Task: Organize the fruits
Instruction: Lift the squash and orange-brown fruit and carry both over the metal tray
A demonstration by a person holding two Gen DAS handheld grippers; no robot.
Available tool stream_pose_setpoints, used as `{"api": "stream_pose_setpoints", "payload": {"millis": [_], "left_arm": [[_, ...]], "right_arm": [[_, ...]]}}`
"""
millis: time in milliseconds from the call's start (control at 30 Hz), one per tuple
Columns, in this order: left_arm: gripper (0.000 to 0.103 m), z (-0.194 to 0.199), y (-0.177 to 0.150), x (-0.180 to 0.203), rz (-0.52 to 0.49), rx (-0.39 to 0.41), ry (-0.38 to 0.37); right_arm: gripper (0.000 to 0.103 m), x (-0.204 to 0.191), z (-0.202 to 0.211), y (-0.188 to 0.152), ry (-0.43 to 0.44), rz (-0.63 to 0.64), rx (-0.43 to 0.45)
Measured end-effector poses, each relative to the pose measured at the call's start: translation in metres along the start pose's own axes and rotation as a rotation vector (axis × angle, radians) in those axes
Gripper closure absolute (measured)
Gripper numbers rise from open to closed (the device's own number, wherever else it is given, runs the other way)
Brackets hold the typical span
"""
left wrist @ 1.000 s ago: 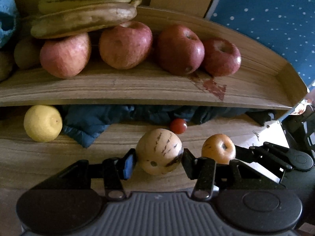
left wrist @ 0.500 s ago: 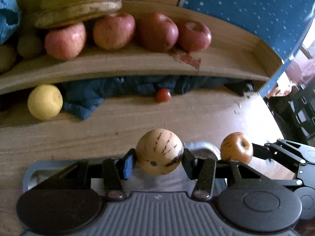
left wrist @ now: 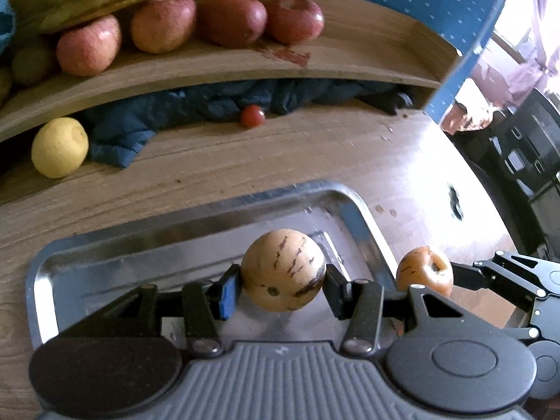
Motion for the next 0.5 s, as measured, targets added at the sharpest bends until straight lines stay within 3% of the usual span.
{"api": "stream_pose_setpoints", "payload": {"millis": [500], "left_arm": [[0.049, -0.009, -0.022, 0.019, -0.106, -0.045, -0.008]], "right_arm": [[0.054, -0.016, -0.001, -0.030, -0.015, -0.020, -0.032]]}}
Point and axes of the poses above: each gripper's, at about its wrist camera, not at the fingertips, and z roughly against the way its jaws point, x to its right, y to its top, the point moved 6 cm from there along -z, roughly the way its jaws point, and after that the axes turned 15 degrees about -x, right-handed, at the moved point
